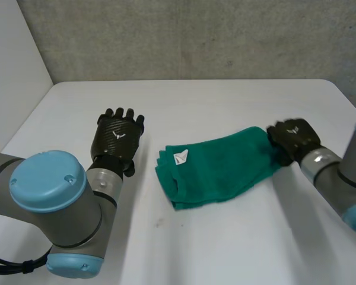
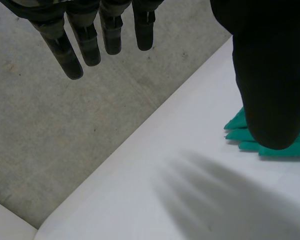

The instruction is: Fold the towel.

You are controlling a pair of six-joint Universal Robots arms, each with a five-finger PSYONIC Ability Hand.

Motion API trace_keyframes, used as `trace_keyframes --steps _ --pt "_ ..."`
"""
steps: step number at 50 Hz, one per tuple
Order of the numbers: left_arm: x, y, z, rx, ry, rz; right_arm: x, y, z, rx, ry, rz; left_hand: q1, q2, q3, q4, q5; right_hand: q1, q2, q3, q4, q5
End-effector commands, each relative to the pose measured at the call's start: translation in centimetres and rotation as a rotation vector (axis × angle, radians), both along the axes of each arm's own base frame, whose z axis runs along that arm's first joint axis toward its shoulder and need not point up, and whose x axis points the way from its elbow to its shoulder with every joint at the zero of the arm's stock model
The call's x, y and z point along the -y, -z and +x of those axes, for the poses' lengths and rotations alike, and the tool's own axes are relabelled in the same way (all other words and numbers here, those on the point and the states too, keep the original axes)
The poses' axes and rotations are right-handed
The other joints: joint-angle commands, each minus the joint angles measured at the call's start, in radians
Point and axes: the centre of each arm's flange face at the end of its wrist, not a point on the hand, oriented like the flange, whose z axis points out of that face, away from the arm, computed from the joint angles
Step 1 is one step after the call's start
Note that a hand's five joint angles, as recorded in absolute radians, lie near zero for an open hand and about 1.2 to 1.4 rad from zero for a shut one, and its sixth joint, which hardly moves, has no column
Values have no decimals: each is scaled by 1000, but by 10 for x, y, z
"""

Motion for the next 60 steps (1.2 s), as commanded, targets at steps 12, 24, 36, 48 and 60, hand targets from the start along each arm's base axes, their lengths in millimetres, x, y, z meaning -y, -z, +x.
trace_keyframes --steps 12,24,36,48,60 --pt "-3 -6 -6 -13 18 -17 -141 27 156 -165 -665 -91 -30 -26 -35 -27 -38 -98 -321 -337 -348 -296" --pt "-7 -25 -47 -149 111 -37 -86 -35 108 -4 -325 -92 3 6 -3 5 -6 -765 -988 -1004 -1015 -963" --pt "-8 21 -67 -205 93 327 -53 -3 89 121 -272 242 9 12 3 11 0 -765 -988 -1004 -1015 -963" --pt "-12 60 -49 -142 11 475 -31 27 98 75 -252 330 6 9 0 8 -3 -765 -988 -1004 -1015 -963" --pt "-12 25 -49 -189 35 411 -30 -40 96 125 -248 174 -3 0 -9 -1 -11 -765 -988 -1004 -1015 -963"
